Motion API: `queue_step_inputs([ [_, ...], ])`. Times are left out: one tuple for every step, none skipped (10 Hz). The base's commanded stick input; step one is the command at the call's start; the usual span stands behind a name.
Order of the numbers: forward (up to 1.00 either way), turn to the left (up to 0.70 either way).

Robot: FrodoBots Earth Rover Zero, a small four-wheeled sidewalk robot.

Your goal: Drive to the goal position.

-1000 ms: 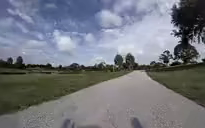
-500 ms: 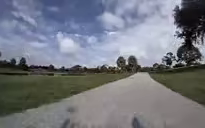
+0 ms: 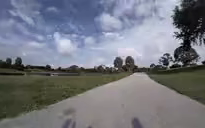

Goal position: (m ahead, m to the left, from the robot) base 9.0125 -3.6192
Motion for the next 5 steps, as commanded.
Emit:
queue_step_inputs([
  [0.69,0.03],
  [0.69,0.03],
  [0.69,-0.06],
  [0.69,-0.18],
  [0.69,-0.23],
])
